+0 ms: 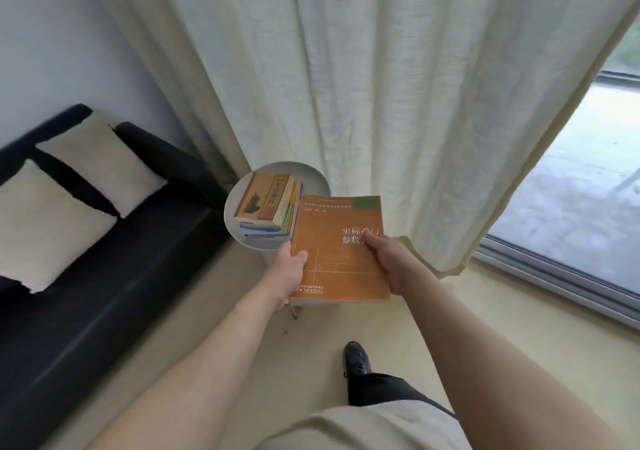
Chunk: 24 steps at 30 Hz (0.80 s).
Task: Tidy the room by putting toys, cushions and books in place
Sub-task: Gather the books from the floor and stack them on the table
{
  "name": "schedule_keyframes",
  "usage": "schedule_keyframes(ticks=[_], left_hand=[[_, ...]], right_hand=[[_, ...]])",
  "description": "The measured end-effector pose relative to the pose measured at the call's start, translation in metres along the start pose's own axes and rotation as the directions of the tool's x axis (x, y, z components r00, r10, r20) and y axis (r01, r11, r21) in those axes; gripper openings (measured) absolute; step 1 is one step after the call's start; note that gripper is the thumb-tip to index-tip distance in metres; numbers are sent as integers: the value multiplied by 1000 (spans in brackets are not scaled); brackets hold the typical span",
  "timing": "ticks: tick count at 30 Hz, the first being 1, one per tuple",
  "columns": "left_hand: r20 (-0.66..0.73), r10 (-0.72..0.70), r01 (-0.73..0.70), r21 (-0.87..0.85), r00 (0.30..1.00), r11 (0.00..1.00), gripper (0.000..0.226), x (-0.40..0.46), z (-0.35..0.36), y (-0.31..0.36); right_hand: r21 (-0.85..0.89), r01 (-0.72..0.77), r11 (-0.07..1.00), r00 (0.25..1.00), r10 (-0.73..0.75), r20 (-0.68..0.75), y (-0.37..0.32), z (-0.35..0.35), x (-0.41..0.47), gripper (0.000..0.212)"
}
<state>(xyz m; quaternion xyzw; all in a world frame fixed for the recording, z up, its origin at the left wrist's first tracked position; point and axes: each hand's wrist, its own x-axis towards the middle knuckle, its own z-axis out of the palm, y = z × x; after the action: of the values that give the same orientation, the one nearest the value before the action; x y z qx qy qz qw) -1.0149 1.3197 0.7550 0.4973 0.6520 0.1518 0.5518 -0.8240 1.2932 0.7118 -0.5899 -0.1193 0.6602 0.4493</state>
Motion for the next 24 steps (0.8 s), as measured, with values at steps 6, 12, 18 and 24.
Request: schedule_keyframes(ticks=[6, 12, 18, 24], left_hand=[[-159, -6, 6, -3, 987, 1000, 31, 94, -91, 43], [-159, -150, 134, -109, 976, 985, 30, 165, -137, 32], [-8, -186, 186, 3, 983, 983, 33, 273, -200, 33], [88, -224, 210, 146, 971, 967, 33, 412, -264, 37]], right_hand=[[-140, -99, 985, 988, 114, 108, -62, 102, 98, 22], [-332, -257, 907, 957, 286, 41, -75, 161, 170, 11], [-298, -342, 891, 938, 341, -57, -74, 218, 255, 12], [-213, -282, 935, 951, 243, -190, -97, 288, 343, 24]])
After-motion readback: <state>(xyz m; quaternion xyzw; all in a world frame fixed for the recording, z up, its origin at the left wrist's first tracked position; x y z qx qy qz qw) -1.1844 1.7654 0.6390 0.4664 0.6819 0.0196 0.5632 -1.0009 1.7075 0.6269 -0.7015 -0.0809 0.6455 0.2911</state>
